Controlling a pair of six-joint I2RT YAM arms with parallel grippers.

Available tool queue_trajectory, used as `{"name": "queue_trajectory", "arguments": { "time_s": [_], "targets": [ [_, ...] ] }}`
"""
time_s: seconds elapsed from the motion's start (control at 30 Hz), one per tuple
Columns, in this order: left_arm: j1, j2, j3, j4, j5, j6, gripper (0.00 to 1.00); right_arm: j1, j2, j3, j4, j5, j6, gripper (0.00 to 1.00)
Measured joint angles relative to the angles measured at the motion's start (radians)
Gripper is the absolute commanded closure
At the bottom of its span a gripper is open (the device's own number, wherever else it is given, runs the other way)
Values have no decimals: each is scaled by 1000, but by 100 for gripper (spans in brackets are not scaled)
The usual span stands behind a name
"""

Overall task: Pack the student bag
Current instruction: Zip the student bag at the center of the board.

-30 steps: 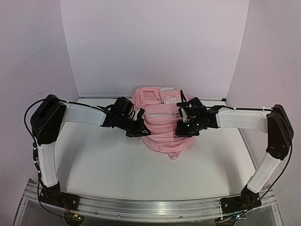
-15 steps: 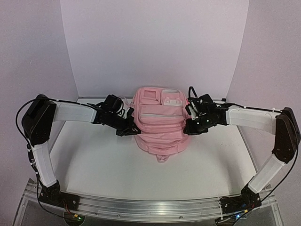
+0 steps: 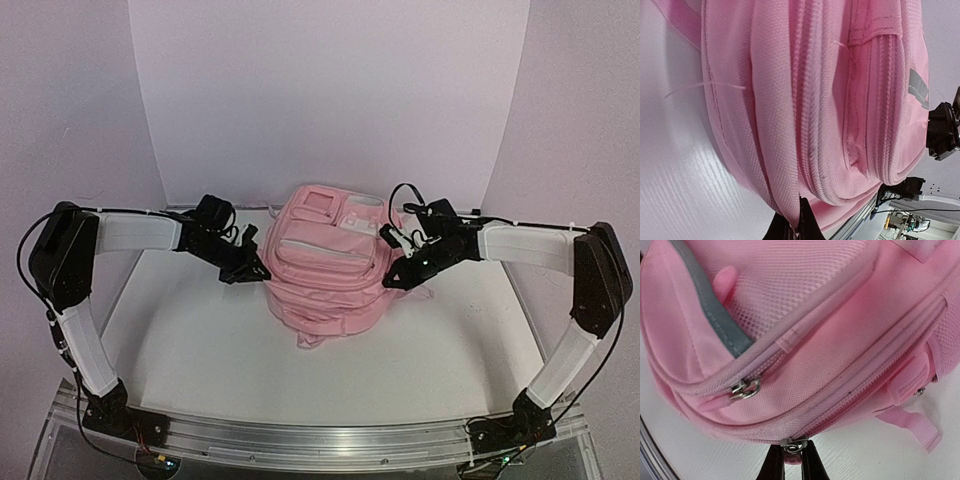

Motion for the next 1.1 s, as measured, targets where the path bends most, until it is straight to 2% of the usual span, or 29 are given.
{"name": "queue_trajectory", "arguments": {
  "time_s": [0.1, 0.13, 0.17, 0.27, 0.3, 0.4, 0.53, 0.63, 0.73, 0.97, 1.1],
  "targets": [
    [44, -2, 3, -33, -2, 38, 100, 3, 7, 18, -1, -81, -56, 100],
    [59, -2, 6, -48, -4, 54, 96, 6, 9, 26, -2, -101, -68, 100],
    [73, -2, 16, -71, -5, 73, 91, 14, 13, 36, -6, -114, -75, 100],
    [99, -5, 42, -114, -14, 132, 62, 45, 28, 64, -10, -133, -80, 100],
    [99, -15, 41, -114, -23, 160, 56, 54, 33, 71, -11, -134, -78, 100],
    [72, -104, 4, -91, -68, 231, 45, 73, 44, 84, -13, -135, -67, 100],
    [-31, -265, -38, -38, -84, 299, 32, 80, 60, 96, -16, -137, -55, 100],
    [-92, -314, -46, 16, -86, 348, 30, 84, 74, 109, -18, -144, -45, 100],
    [-131, -293, -44, 45, -98, 407, 30, 89, 89, 124, -22, -150, -32, 100],
    [-253, -105, 56, 1, -170, 589, 32, 117, 113, 154, -24, -174, 7, 100],
    [-311, -47, 73, -2, -213, 670, 34, 132, 118, 163, -17, -187, 40, 100]
  ]
}}
